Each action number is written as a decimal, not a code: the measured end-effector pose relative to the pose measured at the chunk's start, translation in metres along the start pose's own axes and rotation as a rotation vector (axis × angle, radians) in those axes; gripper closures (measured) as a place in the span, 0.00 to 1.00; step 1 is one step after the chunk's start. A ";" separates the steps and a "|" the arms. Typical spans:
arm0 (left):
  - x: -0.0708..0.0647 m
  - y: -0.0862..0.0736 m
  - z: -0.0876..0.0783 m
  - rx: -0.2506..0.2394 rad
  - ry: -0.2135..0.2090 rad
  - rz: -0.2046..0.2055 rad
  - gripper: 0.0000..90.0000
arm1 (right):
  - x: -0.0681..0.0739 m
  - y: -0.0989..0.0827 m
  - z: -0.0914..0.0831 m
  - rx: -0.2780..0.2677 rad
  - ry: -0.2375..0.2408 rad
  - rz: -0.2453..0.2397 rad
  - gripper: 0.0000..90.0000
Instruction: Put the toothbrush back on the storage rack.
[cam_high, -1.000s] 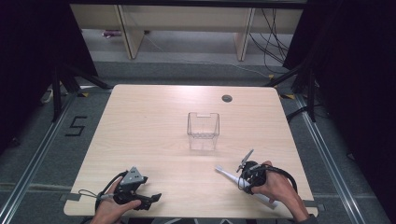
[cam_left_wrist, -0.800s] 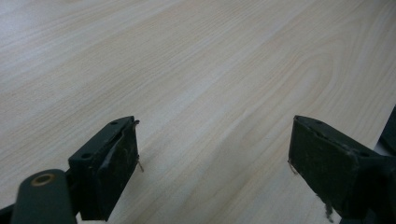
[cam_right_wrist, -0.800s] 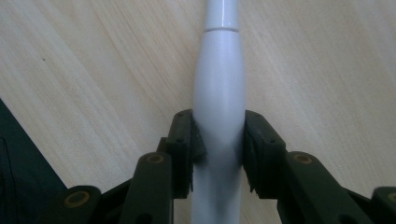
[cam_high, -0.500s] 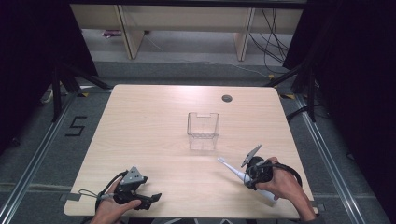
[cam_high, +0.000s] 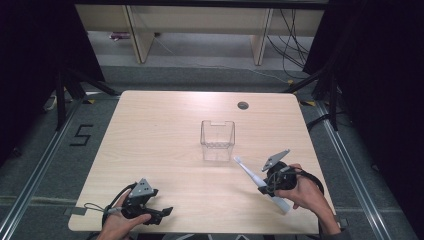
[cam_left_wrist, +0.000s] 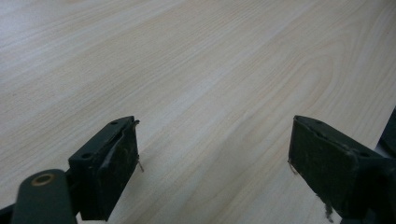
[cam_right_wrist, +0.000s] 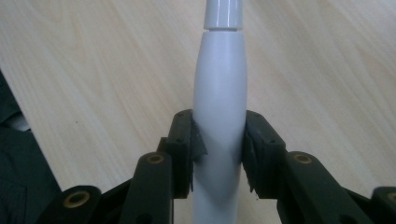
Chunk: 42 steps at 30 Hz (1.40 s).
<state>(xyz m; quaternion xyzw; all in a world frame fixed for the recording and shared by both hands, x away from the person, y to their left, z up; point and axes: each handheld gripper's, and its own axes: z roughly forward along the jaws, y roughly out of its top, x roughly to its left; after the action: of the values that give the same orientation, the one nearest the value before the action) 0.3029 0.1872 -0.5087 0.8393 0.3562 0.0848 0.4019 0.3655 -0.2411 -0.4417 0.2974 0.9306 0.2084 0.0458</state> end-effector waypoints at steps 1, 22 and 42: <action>0.000 0.000 0.000 -0.001 0.001 -0.002 0.17 | -0.001 0.000 0.001 -0.008 -0.004 -0.003 0.74; 0.000 0.000 0.000 -0.006 0.002 -0.007 0.17 | -0.011 0.012 -0.018 -0.157 -0.074 0.052 0.74; -0.001 0.000 0.001 -0.017 0.001 -0.017 0.17 | -0.033 0.020 -0.024 -0.292 -0.112 0.084 0.74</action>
<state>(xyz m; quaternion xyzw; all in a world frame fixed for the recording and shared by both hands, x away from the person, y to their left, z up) 0.3024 0.1858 -0.5085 0.8328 0.3627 0.0849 0.4096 0.3979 -0.2538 -0.4128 0.3373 0.8732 0.3262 0.1317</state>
